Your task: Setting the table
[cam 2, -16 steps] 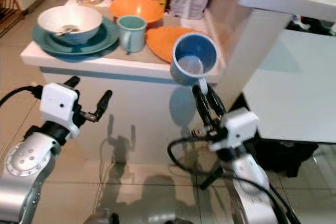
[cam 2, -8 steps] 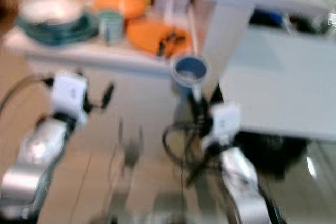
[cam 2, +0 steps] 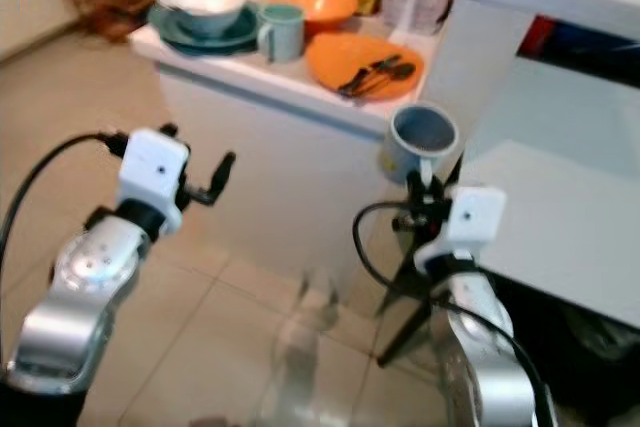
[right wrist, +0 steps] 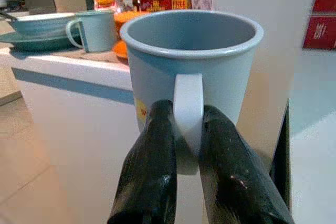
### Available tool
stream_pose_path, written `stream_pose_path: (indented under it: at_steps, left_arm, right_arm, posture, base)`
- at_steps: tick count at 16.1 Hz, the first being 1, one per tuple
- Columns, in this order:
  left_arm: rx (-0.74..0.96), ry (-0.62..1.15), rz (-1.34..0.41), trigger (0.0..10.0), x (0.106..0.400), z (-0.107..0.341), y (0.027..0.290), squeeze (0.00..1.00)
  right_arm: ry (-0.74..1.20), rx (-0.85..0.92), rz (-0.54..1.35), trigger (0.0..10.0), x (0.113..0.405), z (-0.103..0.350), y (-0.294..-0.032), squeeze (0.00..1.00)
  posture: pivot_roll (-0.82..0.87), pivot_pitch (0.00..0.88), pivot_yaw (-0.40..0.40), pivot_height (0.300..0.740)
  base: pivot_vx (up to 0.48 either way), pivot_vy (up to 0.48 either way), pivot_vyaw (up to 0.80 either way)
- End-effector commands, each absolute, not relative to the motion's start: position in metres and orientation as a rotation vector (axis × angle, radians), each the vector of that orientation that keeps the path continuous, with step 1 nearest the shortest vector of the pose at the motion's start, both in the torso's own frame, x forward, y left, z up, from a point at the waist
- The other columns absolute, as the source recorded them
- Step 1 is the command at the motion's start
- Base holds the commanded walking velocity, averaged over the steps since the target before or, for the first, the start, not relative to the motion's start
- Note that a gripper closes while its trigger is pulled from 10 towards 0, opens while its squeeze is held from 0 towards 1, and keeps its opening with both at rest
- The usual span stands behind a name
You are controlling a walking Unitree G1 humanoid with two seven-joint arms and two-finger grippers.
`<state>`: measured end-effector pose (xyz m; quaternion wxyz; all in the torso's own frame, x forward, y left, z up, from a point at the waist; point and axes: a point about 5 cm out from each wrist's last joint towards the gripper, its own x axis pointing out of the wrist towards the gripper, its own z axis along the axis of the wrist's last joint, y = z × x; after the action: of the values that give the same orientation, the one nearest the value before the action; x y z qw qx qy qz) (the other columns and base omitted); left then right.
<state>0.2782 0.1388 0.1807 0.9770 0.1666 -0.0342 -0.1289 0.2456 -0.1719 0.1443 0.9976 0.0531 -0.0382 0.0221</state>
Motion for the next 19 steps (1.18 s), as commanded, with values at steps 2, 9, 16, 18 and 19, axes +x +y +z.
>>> stream_pose_path:
  at_steps: [2, 9, 16, 18, 19]
  left_arm:
    - [0.331, -0.086, -0.335, 10.0, 0.286, 0.184, 0.124, 0.00]
    - [0.330, -0.079, -0.350, 10.0, 0.287, 0.181, 0.126, 0.00]
    - [0.327, -0.084, -0.327, 10.0, 0.279, 0.180, 0.133, 0.00]
    - [0.330, -0.085, -0.327, 10.0, 0.280, 0.180, 0.131, 0.00]
    - [0.332, -0.089, -0.338, 10.0, 0.280, 0.180, 0.129, 0.00]
  right_arm:
    - [-0.081, 0.128, -0.077, 10.0, 0.244, 0.150, -0.191, 0.00]
    - [-0.162, 0.105, -0.039, 10.0, 0.238, 0.175, -0.176, 0.00]
    - [-0.111, 0.040, 0.001, 10.0, 0.256, 0.169, -0.176, 0.00]
    - [-0.115, -0.011, 0.002, 10.0, 0.255, 0.169, -0.178, 0.00]
    - [-0.119, 0.001, -0.001, 10.0, 0.254, 0.168, -0.179, 0.00]
  posture:
    - [0.03, 0.068, 0.082, 0.740]
    - [0.05, 0.073, 0.058, 0.740]
    - [0.05, 0.050, 0.028, 0.740]
    - [0.05, 0.047, 0.031, 0.740]
    - [0.04, 0.047, 0.032, 0.740]
  base:
    - [0.000, -0.480, 0.00]
    - [0.000, -0.480, 0.00]
    - [0.000, -0.480, 0.00]
    - [0.000, -0.480, 0.00]
    - [0.000, -0.480, 0.00]
